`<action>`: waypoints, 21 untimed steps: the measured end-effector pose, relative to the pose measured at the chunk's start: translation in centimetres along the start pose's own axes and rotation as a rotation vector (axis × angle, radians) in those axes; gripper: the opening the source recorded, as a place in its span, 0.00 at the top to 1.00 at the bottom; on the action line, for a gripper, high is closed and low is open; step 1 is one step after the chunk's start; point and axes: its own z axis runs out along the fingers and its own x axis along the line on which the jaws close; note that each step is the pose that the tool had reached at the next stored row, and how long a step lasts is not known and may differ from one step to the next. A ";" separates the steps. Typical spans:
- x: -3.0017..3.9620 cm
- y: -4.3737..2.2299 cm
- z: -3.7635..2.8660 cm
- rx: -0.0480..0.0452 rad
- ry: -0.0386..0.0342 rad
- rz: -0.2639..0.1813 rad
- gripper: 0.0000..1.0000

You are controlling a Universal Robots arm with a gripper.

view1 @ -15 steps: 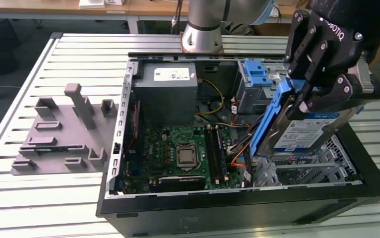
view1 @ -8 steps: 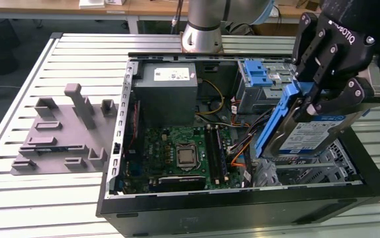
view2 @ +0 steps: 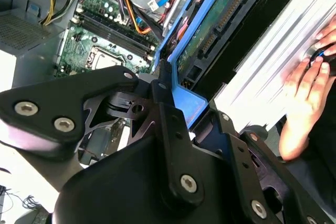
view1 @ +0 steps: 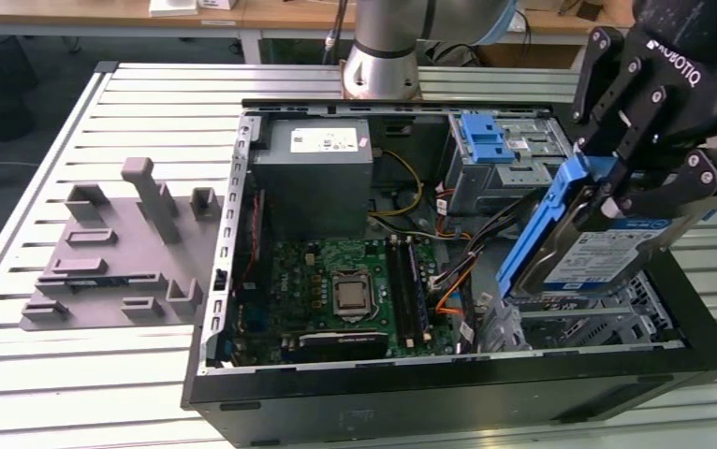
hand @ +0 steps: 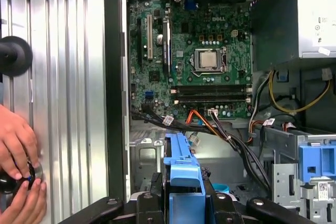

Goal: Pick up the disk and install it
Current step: 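Insert the disk into the insertion slot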

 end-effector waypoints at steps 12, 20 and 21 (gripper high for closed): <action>-0.05 -1.33 0.53 -0.0002 0.0001 0.000 0.64; 0.02 -1.51 1.02 -0.0003 0.0001 -0.013 0.64; 0.04 -1.51 1.06 -0.0004 0.0001 -0.017 0.64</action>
